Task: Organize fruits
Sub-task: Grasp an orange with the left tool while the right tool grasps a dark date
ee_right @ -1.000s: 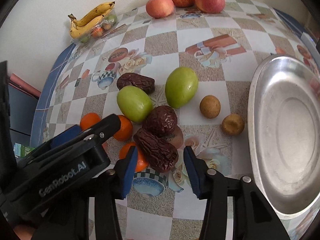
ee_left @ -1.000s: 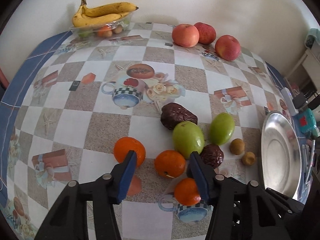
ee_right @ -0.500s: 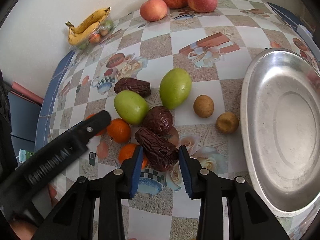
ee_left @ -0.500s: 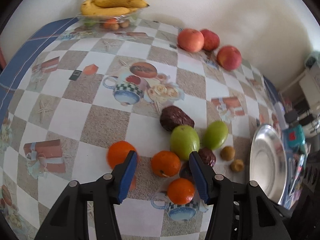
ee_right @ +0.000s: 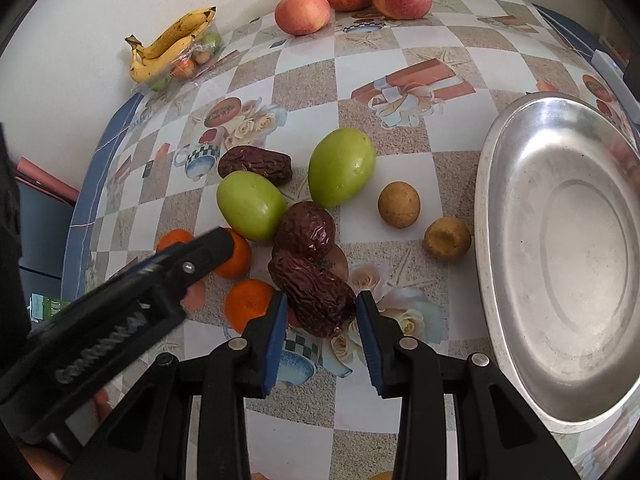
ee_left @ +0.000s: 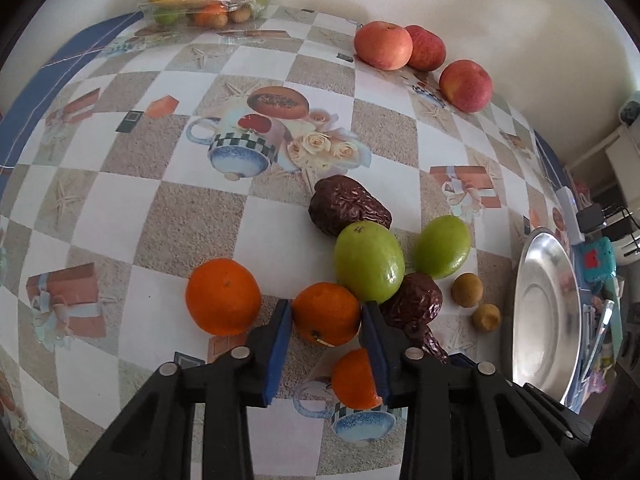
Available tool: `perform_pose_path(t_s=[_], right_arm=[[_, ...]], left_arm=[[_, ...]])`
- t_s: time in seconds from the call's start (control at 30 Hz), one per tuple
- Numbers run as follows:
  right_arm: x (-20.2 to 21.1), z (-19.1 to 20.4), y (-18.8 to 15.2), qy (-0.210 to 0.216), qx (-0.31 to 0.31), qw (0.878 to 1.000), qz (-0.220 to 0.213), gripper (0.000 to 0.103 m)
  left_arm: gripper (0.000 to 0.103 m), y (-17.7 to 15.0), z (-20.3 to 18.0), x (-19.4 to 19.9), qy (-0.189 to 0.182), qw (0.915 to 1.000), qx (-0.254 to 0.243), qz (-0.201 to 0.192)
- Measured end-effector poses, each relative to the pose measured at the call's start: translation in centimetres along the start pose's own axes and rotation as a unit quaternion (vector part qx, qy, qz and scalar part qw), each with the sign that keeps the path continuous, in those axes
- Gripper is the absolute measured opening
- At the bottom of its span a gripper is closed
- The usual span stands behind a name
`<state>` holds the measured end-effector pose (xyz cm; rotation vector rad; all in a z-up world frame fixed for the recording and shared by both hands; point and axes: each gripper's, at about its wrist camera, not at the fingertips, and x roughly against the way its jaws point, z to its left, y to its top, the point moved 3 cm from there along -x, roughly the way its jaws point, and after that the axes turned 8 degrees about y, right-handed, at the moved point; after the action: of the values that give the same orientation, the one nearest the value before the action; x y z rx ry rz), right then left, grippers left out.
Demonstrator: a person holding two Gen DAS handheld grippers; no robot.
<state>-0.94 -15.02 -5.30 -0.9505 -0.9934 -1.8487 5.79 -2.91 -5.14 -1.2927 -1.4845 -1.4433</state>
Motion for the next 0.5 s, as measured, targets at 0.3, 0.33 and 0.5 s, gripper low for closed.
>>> perform_pose_path(t_s=[0.3,0.33,0.5], right_arm=[[-0.87,0.01,0.17,0.01,-0.005,1.0,0.013,0.041],[-0.85,-0.03,0.17,0.011,-0.007,1.0,0.011,0.041],[-0.97,-0.11,0.15,0.017,-0.01,1.0,0.012,0.041]], left_arm=[[0.037,-0.16,0.43,0.19,-0.001,1.0,0.006,0.003],[0.036,-0.18,0.43,0.22,0.0,1.0,0.006,0.003],[0.036,-0.3,0.59,0.99,-0.004,1.0,0.007,-0.006]])
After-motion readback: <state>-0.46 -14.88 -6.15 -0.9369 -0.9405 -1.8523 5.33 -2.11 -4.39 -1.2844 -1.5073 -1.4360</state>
